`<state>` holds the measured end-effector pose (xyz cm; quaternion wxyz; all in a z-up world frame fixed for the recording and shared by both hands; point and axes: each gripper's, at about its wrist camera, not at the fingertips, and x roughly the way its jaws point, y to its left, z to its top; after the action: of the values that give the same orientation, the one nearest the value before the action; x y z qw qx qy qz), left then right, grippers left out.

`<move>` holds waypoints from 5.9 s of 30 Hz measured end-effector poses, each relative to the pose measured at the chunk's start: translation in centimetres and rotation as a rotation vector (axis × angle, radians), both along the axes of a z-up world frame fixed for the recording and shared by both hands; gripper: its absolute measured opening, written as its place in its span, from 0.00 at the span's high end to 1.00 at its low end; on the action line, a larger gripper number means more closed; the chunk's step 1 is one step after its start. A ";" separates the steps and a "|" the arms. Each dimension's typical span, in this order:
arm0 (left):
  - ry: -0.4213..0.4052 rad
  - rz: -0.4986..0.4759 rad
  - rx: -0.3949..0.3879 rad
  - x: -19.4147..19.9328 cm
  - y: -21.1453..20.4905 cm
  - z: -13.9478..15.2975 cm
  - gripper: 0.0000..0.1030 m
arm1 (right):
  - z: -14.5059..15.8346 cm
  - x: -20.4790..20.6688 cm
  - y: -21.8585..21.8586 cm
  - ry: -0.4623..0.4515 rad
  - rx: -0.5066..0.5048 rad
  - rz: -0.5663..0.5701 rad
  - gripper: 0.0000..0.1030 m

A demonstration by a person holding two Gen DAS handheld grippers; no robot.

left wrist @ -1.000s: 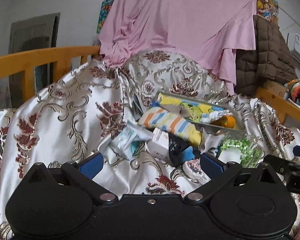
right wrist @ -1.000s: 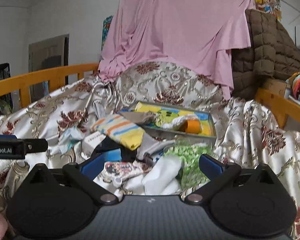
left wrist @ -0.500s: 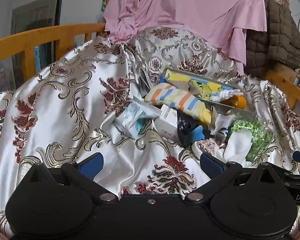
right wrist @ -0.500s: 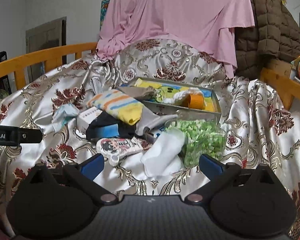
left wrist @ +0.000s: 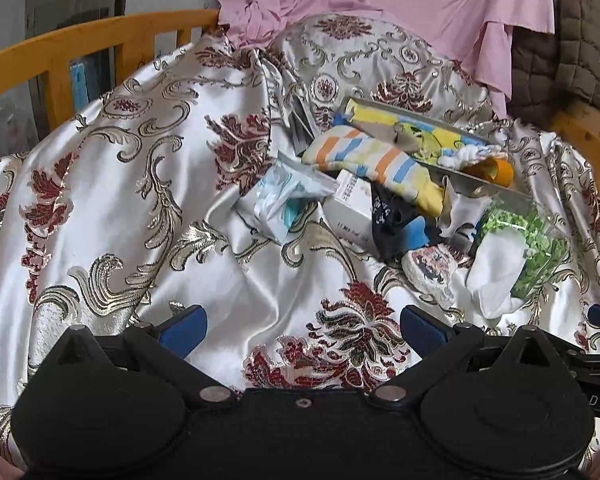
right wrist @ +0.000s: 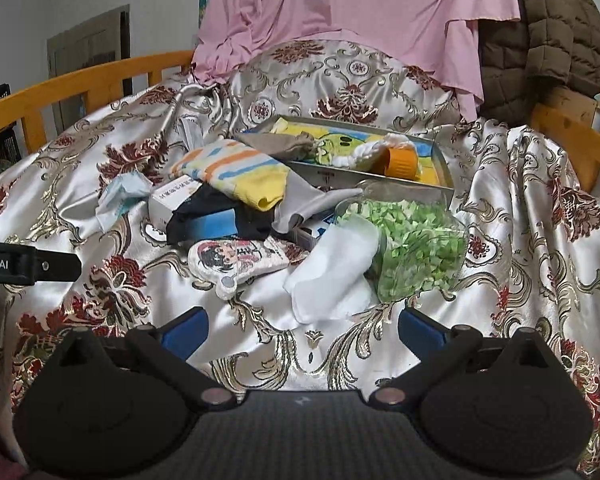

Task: Organize soft objects
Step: 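Grasp the white sock with the right gripper while the left grasps the printed packet, then lift the sock and packet and carry both toward the cartoon tray, then lower the sock and packet into the tray and open both grippers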

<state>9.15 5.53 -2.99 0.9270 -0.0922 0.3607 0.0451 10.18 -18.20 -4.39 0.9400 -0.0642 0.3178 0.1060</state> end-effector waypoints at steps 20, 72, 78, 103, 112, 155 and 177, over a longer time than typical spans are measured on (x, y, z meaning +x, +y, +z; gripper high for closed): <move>-0.022 -0.159 -0.092 4.8 -1.3 -0.2 0.01 | -1.4 4.2 -0.7 0.063 0.046 0.035 0.00; 0.123 -0.329 -0.519 14.9 -2.5 -7.5 0.64 | -5.2 11.6 -2.4 0.172 0.243 -0.128 0.68; 0.105 -0.339 -0.517 14.4 -2.5 -7.6 0.74 | -5.2 11.4 -2.5 0.175 0.253 -0.138 0.82; 0.082 -0.256 -0.423 7.4 -4.9 -1.1 0.86 | 0.3 5.6 -4.6 0.032 0.316 -0.110 0.94; 0.058 -0.137 -0.363 8.7 -5.2 3.4 0.86 | 2.3 5.2 -5.5 -0.020 0.342 -0.081 0.94; -0.029 -0.244 -0.394 49.3 -6.1 -1.7 0.86 | 2.8 46.7 -5.2 0.127 0.029 0.283 0.94; -0.007 -0.265 -0.493 50.1 -7.4 -5.1 0.82 | 0.0 45.9 -5.1 0.216 0.115 0.281 0.79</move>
<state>59.30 -1.88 -8.04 0.8757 -0.2669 0.3665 -0.1660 56.03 -23.33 -4.36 0.8784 -0.0422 0.3984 0.2605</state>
